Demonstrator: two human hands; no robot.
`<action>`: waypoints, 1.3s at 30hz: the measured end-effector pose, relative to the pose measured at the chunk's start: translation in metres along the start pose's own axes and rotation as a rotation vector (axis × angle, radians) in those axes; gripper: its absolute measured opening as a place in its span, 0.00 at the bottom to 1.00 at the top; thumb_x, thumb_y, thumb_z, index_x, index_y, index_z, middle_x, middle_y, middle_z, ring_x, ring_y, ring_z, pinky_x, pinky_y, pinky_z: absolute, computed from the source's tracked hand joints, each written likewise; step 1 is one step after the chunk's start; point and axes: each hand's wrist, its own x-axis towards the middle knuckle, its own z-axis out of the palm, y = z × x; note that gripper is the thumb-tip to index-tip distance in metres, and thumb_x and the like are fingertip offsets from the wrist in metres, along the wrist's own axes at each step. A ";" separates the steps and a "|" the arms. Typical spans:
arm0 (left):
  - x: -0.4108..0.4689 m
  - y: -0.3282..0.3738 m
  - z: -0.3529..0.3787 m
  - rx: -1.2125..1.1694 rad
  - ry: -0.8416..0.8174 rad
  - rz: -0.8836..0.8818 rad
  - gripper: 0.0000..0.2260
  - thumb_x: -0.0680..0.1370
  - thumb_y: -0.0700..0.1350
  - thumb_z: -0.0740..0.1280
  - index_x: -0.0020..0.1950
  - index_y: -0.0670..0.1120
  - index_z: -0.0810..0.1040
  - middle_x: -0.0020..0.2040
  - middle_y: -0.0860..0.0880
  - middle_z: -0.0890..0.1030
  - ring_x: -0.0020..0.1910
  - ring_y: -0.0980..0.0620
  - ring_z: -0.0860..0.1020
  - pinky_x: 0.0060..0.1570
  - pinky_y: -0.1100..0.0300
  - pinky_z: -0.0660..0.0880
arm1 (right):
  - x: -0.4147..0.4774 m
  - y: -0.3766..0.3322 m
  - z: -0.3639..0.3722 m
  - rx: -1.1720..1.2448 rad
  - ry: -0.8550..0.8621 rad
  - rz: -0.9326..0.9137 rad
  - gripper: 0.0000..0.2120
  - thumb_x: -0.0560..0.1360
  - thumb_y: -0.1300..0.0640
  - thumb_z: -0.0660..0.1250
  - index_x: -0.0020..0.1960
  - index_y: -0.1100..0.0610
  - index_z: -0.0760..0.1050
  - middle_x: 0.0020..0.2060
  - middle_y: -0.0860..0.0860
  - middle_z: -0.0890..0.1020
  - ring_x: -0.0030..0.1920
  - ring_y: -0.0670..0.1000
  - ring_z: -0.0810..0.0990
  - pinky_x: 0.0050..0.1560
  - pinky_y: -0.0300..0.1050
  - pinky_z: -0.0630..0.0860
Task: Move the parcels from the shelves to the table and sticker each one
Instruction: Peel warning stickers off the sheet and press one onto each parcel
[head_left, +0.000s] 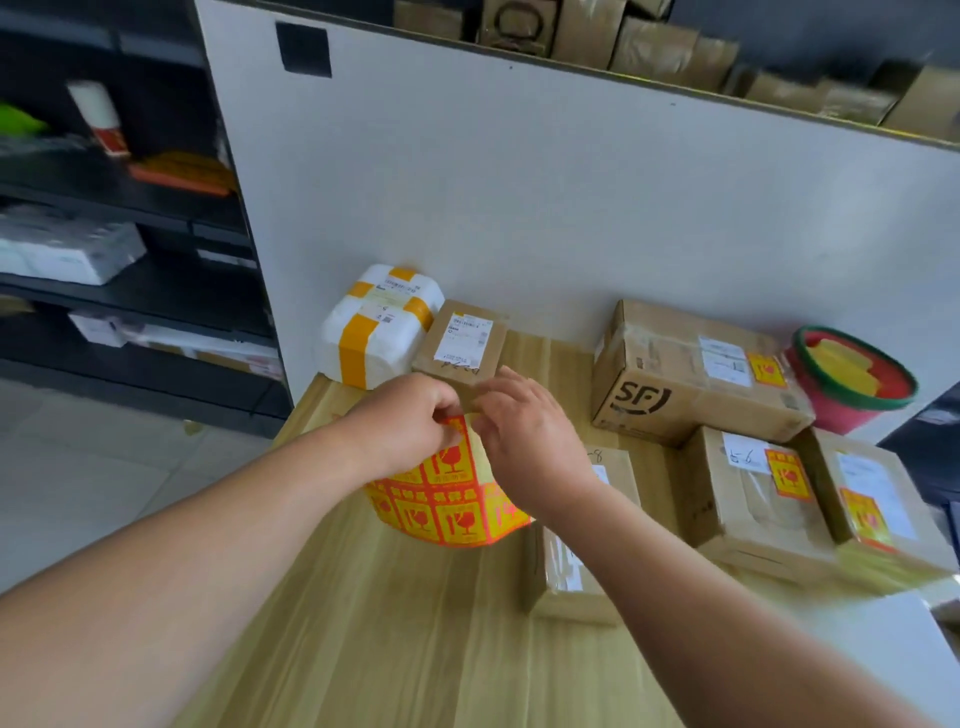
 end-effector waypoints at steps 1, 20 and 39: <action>-0.003 0.004 -0.001 0.014 0.000 -0.003 0.03 0.75 0.45 0.70 0.47 0.48 0.80 0.42 0.52 0.80 0.44 0.52 0.78 0.42 0.59 0.74 | -0.001 0.001 -0.006 -0.011 -0.032 0.010 0.09 0.78 0.60 0.62 0.51 0.61 0.80 0.57 0.55 0.80 0.67 0.56 0.72 0.68 0.46 0.64; -0.025 0.036 -0.003 -0.180 0.076 -0.104 0.02 0.75 0.42 0.70 0.44 0.48 0.80 0.42 0.51 0.81 0.43 0.53 0.79 0.37 0.62 0.72 | -0.027 -0.012 -0.040 0.165 0.053 0.149 0.12 0.77 0.53 0.64 0.59 0.54 0.76 0.51 0.48 0.78 0.51 0.50 0.77 0.46 0.41 0.69; -0.024 0.037 0.002 -0.222 0.079 -0.010 0.06 0.76 0.40 0.67 0.43 0.50 0.81 0.42 0.52 0.82 0.42 0.56 0.79 0.38 0.65 0.71 | -0.023 -0.017 -0.041 0.489 -0.012 0.367 0.06 0.78 0.55 0.63 0.49 0.51 0.79 0.40 0.46 0.81 0.41 0.46 0.78 0.38 0.40 0.72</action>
